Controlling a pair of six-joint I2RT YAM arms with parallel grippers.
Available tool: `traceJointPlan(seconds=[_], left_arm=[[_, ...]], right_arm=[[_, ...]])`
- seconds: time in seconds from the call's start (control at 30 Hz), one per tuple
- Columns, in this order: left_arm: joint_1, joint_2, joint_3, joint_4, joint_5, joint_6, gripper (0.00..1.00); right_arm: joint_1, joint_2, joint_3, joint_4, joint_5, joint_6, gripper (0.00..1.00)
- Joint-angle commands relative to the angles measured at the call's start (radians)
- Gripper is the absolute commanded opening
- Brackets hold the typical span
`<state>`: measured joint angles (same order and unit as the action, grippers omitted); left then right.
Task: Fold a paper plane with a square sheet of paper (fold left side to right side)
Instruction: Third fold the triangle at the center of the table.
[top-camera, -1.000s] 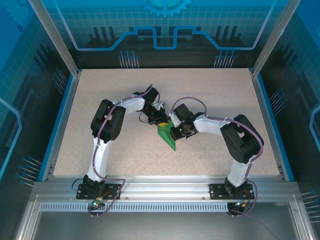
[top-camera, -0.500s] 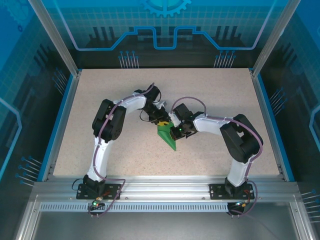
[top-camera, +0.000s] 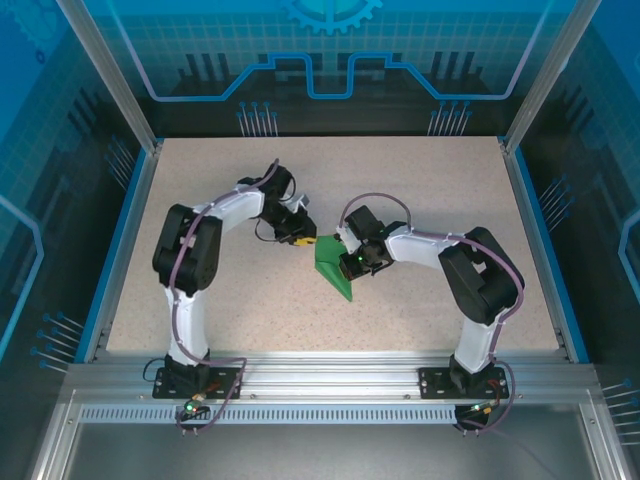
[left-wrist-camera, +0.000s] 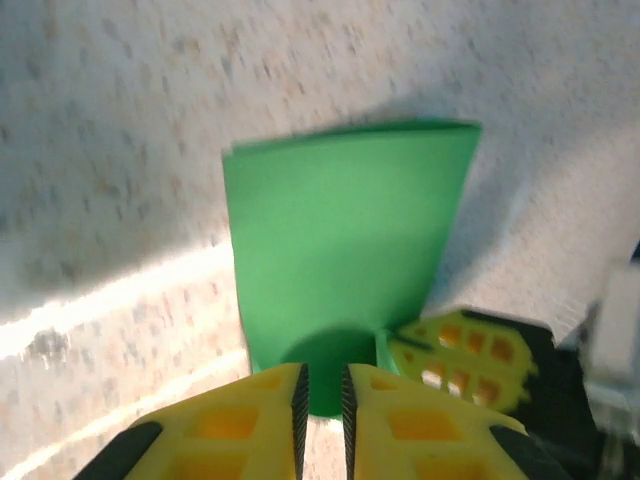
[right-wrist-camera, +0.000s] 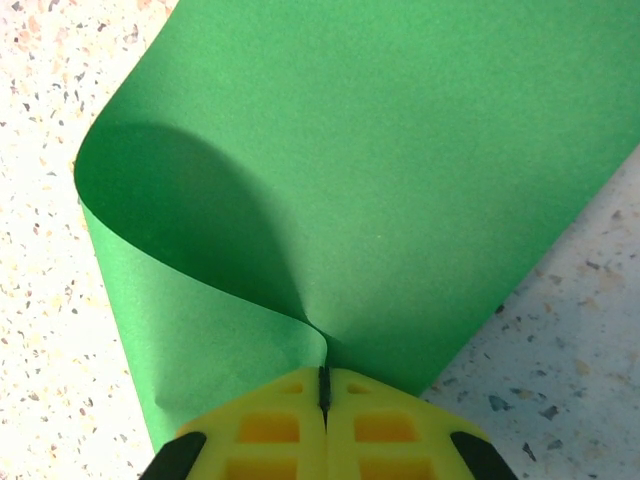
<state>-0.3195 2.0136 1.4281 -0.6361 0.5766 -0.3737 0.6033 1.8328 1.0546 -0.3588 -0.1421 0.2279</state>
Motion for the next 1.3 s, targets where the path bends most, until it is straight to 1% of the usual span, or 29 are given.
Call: traceJointPlan(seconds=[0.0,0.07,0.2,0.27,0.6,1.27], left_arm=[[-0.015,-0.089,-0.110,0.102,0.071,-0.039,0.16],[-0.032,-0.110,-0.162,0.141,0.100,-0.063,0.15],[-0.083,-0.115,-0.205,0.171,0.132,-0.080,0.15],[-0.108,-0.104,-0.209,0.172,0.129,-0.087,0.15],[-0.165,-0.016,-0.187,0.191,0.125,-0.110,0.14],[-0.172,0.051,-0.195,0.144,0.019,-0.091,0.13]], right_arm=[[0.018,0.060,-0.017,-0.091,-0.014,-0.015,0.01],[0.017,0.062,-0.016,-0.094,-0.012,-0.016,0.01],[0.018,0.066,-0.014,-0.097,-0.012,-0.019,0.01],[0.019,0.066,-0.014,-0.098,-0.011,-0.019,0.01],[0.018,0.071,-0.016,-0.099,-0.013,-0.021,0.00],[0.018,0.076,-0.012,-0.115,0.007,-0.024,0.00]])
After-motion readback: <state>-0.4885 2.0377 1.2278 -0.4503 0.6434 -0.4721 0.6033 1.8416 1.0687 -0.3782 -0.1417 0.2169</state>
